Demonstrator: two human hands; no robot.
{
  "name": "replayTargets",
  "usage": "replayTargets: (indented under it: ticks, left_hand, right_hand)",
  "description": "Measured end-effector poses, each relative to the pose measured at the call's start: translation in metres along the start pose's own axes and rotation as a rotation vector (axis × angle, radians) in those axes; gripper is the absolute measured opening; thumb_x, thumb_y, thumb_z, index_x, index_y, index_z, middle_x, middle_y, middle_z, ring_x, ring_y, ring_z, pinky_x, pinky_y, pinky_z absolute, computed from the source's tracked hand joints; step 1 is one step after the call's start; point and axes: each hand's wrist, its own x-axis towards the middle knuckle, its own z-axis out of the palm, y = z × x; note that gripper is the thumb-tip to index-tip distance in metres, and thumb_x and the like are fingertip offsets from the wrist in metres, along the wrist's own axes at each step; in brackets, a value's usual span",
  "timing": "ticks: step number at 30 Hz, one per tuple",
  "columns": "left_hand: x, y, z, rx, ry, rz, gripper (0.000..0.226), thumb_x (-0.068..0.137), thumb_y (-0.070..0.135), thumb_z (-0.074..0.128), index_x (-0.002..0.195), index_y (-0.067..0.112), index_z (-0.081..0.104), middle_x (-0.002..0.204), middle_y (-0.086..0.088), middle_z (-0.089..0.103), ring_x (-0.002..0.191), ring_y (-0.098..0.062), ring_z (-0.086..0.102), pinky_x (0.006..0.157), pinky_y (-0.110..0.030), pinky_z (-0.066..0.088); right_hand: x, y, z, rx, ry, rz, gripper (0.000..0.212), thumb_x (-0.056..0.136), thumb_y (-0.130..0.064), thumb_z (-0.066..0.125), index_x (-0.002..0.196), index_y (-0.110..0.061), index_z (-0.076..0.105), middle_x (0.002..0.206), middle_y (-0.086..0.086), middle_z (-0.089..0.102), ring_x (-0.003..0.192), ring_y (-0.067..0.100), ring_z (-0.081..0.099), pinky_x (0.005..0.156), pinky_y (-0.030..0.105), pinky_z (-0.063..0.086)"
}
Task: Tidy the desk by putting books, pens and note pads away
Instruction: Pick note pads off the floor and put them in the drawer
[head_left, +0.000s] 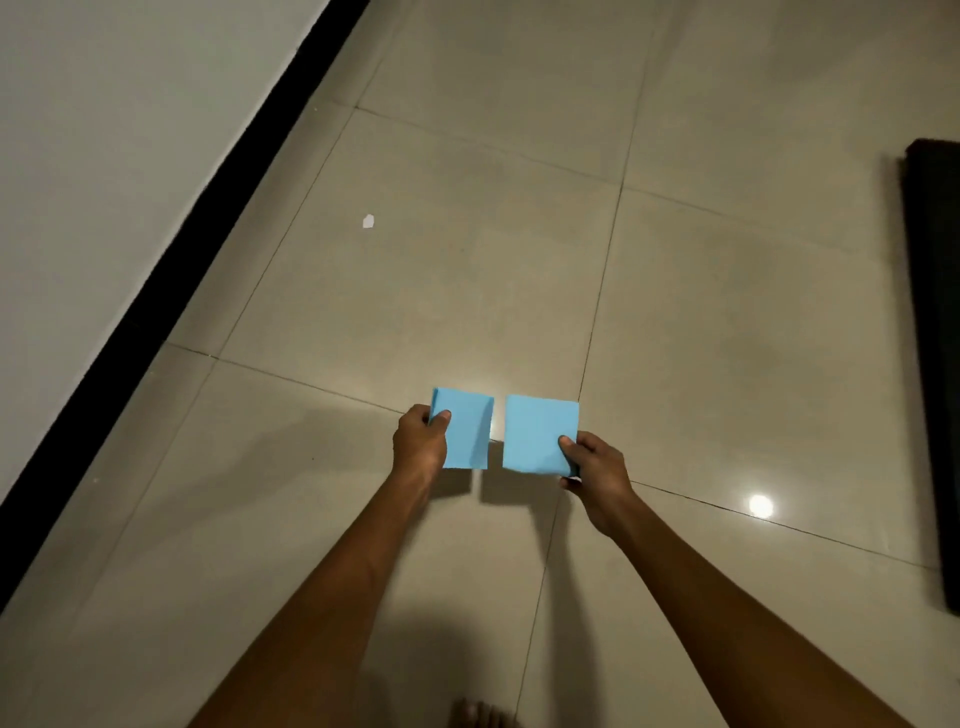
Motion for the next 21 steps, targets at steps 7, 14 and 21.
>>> replayTargets:
  ticks: [7,14,21]
  left_hand:
    - [-0.039,0.068,0.025,0.025,-0.200,0.063,0.022,0.096,0.018,0.046,0.078,0.006,0.047,0.075,-0.007,0.046,0.075,-0.022,0.041,0.067,-0.031,0.031]
    - [-0.080,0.105,0.031,-0.053,-0.375,0.066,0.020,0.100,0.021,0.041,0.097,0.009,0.057,0.095,-0.008,0.057,0.084,-0.025,0.057,0.074,-0.037,0.052]
    - [-0.105,0.110,0.039,-0.081,-0.550,0.047,0.017,0.099,0.024,0.044,0.100,0.014,0.057,0.104,-0.009,0.063,0.094,-0.028,0.065,0.074,-0.046,0.059]
  right_hand:
    - [-0.042,-0.056,-0.007,0.029,0.056,-0.022,0.007,0.087,-0.013,0.065,0.093,-0.010,0.066,0.085,0.004,0.065,0.070,0.015,0.056,0.058,0.026,0.042]
    - [-0.074,-0.083,-0.031,0.059,0.166,-0.048,0.014,0.079,-0.006,0.072,0.093,-0.005,0.070,0.092,0.013,0.069,0.067,0.020,0.063,0.051,0.026,0.054]
    - [-0.090,-0.070,-0.041,0.038,0.359,-0.081,0.021,0.070,-0.010,0.080,0.090,-0.009,0.072,0.087,0.011,0.072,0.073,0.023,0.069,0.059,0.035,0.058]
